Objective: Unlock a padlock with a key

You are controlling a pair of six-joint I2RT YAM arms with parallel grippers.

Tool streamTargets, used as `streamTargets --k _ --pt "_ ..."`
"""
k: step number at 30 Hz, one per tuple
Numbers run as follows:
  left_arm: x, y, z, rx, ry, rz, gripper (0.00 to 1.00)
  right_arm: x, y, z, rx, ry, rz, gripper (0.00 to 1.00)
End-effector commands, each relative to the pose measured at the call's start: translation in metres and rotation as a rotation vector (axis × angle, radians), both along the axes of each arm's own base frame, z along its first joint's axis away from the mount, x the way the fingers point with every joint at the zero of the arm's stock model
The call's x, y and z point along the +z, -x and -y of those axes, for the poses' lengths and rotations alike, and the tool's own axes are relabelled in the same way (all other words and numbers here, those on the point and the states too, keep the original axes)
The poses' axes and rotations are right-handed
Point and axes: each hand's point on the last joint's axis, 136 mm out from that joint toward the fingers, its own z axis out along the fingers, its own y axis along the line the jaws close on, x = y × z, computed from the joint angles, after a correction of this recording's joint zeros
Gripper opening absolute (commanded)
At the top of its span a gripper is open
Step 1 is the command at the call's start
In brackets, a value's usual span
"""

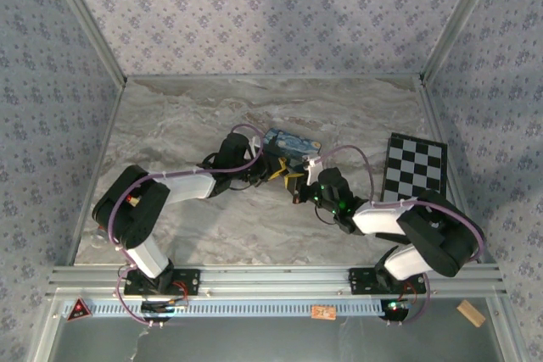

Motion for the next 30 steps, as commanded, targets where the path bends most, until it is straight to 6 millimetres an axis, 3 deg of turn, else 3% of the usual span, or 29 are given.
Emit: streamTargets --k 1,16,22,30 --pt "0.037 0.001 0.005 -0.046 0.064 0.079 0.00 -0.009 -0.007 0.021 -0.108 0.002 -0.048 0.00" --pt "0.017 -0.007 -0.012 -0.016 0.013 0.071 0.00 -0.018 -0.010 0.034 -0.150 -0.166 -0.214 0.00" --pt "0.017 -0.008 -0.011 -0.016 0.012 0.072 0.00 -0.022 -0.007 0.029 -0.122 -0.091 -0.191 0.00" --pt "0.017 -0.011 -0.008 -0.019 0.027 0.065 0.00 -0.023 0.001 0.026 -0.067 0.155 -0.053 0.31"
